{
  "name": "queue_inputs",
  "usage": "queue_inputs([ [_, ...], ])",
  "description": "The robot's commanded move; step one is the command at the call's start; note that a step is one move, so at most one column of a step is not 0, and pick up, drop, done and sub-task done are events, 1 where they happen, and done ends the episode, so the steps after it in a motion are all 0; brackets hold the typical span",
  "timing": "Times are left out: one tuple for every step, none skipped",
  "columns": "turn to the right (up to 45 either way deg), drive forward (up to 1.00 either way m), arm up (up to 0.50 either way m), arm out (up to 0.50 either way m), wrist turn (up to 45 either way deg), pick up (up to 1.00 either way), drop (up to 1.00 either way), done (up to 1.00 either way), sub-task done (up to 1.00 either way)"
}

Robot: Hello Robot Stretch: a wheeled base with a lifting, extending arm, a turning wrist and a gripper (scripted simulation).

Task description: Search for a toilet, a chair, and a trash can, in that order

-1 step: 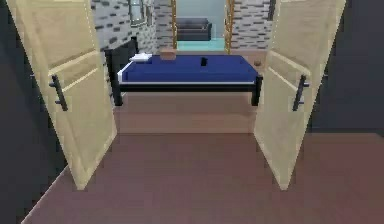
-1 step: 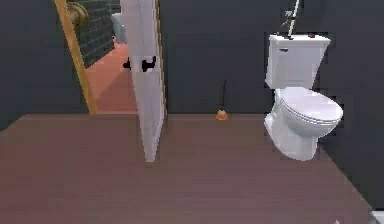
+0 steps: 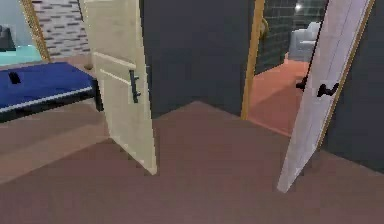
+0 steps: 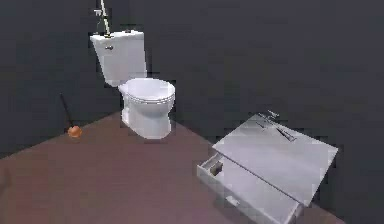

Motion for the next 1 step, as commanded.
queue_inputs([
  [45.0, 0.00, 0.00, 0.00, 0.0, 0.00, 0.00, 0.00, 0.00],
])
